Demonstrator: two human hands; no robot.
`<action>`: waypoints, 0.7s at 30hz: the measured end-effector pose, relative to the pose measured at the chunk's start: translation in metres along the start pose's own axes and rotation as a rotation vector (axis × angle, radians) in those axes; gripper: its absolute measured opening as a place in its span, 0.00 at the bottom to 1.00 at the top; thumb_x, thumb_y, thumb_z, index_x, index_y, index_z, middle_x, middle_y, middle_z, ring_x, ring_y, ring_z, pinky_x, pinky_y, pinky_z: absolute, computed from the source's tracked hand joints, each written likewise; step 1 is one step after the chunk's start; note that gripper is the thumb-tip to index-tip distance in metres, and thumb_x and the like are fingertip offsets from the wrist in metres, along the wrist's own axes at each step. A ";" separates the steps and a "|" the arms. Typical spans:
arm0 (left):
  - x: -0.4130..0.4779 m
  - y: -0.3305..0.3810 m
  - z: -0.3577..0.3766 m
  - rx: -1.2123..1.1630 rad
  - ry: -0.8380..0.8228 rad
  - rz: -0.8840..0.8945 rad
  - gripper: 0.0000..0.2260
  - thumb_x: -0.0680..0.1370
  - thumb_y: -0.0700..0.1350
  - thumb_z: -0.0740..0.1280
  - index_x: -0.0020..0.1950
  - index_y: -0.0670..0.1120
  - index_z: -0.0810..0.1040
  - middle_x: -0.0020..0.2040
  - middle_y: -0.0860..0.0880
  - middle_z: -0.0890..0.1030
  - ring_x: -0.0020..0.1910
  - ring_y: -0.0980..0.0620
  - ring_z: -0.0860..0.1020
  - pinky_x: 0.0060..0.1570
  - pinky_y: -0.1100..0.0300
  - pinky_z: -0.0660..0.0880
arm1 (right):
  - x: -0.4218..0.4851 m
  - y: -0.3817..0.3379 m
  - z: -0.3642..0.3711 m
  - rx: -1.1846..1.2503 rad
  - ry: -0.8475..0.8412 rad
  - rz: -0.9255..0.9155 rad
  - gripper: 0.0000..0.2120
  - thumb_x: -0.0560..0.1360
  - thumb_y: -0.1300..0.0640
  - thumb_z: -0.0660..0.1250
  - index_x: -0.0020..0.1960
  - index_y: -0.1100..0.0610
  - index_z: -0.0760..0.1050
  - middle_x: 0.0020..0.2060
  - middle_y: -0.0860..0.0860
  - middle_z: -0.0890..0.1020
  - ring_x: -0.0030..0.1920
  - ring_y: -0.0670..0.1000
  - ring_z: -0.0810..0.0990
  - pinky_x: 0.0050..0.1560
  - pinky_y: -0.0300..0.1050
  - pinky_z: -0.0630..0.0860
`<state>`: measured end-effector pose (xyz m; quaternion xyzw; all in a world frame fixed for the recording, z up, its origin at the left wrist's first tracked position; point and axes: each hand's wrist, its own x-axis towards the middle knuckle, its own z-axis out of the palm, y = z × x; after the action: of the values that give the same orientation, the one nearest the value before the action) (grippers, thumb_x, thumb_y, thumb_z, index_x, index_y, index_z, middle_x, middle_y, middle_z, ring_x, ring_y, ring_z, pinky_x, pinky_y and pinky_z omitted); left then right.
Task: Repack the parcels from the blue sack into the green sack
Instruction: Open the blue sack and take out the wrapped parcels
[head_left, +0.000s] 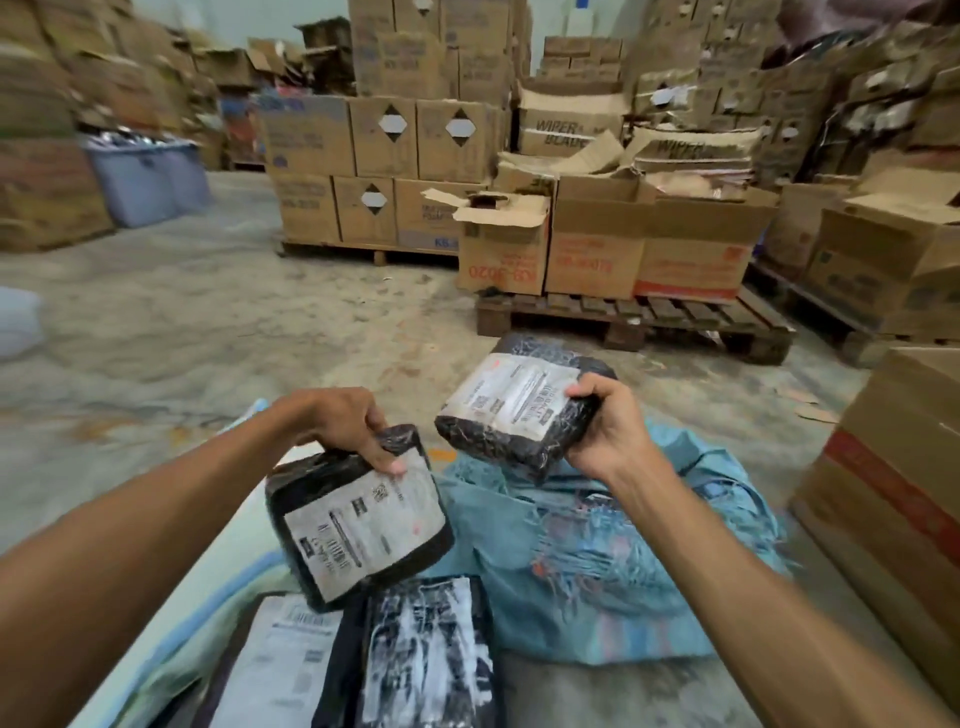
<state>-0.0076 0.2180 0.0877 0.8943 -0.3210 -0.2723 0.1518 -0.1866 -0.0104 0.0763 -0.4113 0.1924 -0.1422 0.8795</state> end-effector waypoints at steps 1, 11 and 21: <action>-0.005 -0.016 0.001 -0.118 0.031 -0.014 0.26 0.61 0.61 0.79 0.44 0.40 0.85 0.30 0.53 0.81 0.31 0.54 0.77 0.32 0.65 0.70 | 0.001 0.010 0.001 0.004 0.000 0.015 0.45 0.52 0.66 0.68 0.71 0.65 0.70 0.62 0.63 0.81 0.62 0.66 0.79 0.67 0.66 0.71; -0.034 -0.091 0.050 -1.007 0.357 -0.222 0.27 0.69 0.56 0.76 0.55 0.35 0.83 0.47 0.40 0.86 0.41 0.45 0.85 0.39 0.59 0.79 | 0.003 0.067 0.015 0.186 -0.070 0.078 0.33 0.66 0.60 0.55 0.71 0.61 0.71 0.64 0.63 0.79 0.64 0.66 0.77 0.66 0.70 0.69; -0.062 -0.110 0.043 -1.333 0.645 -0.209 0.15 0.78 0.57 0.68 0.47 0.45 0.82 0.47 0.45 0.85 0.43 0.46 0.84 0.44 0.50 0.80 | -0.017 0.112 0.001 -0.037 -0.030 0.239 0.22 0.72 0.50 0.71 0.63 0.59 0.80 0.57 0.60 0.84 0.55 0.60 0.85 0.54 0.62 0.81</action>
<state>-0.0183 0.3364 0.0282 0.6742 0.0593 -0.1465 0.7214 -0.1907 0.0663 -0.0067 -0.4035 0.2296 -0.0269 0.8853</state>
